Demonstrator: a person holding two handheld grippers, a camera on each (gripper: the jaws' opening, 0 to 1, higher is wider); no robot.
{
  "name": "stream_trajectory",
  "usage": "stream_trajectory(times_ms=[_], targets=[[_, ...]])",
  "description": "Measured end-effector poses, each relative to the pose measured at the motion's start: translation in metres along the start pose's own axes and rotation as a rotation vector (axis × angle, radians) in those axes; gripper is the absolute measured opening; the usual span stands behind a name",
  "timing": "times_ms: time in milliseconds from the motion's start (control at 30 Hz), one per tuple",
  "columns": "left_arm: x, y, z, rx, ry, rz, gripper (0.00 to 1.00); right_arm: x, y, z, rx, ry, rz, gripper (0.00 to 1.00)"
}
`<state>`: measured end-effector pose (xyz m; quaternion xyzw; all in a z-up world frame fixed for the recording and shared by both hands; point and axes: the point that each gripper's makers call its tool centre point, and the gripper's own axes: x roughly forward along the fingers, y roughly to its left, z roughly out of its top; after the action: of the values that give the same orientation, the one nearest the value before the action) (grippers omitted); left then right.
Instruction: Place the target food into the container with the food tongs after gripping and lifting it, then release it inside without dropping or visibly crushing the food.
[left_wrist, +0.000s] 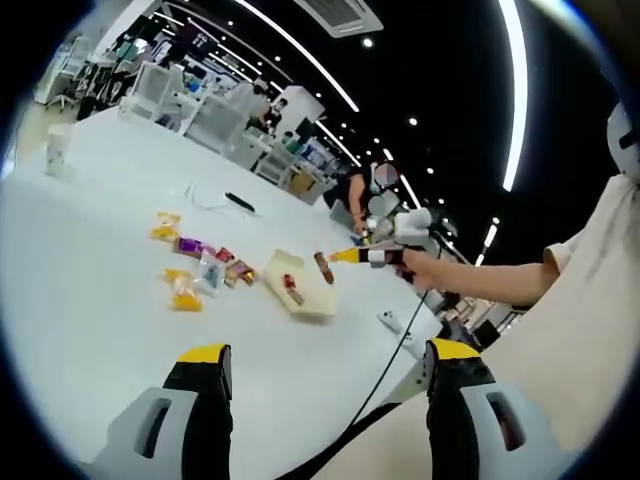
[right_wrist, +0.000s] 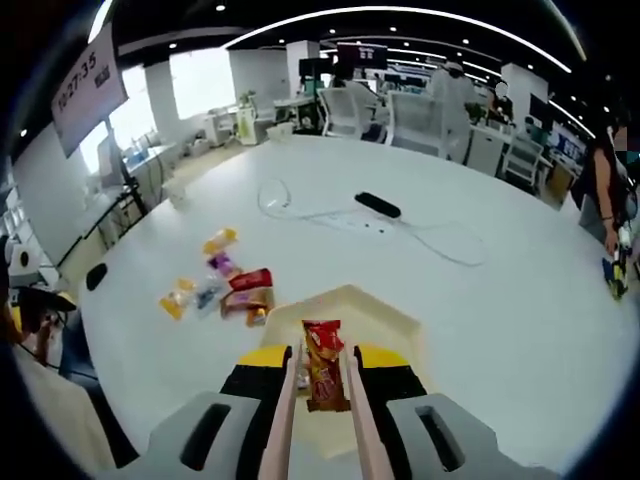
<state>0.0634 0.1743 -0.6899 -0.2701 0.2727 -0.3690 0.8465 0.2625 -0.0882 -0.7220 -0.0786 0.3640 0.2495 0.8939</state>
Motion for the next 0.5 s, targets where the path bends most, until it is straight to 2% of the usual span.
stream_trajectory(times_ms=[467, 500], targets=[[0.0028, -0.0036, -0.0038, 0.000, 0.004, -0.002, 0.79, 0.0012, 0.0023, -0.0012, -0.002, 0.002, 0.008, 0.25], [0.0023, -0.0029, -0.0054, -0.003, 0.004, 0.003, 0.79, 0.0048, 0.0095, -0.0026, 0.015, 0.001, 0.028, 0.25]])
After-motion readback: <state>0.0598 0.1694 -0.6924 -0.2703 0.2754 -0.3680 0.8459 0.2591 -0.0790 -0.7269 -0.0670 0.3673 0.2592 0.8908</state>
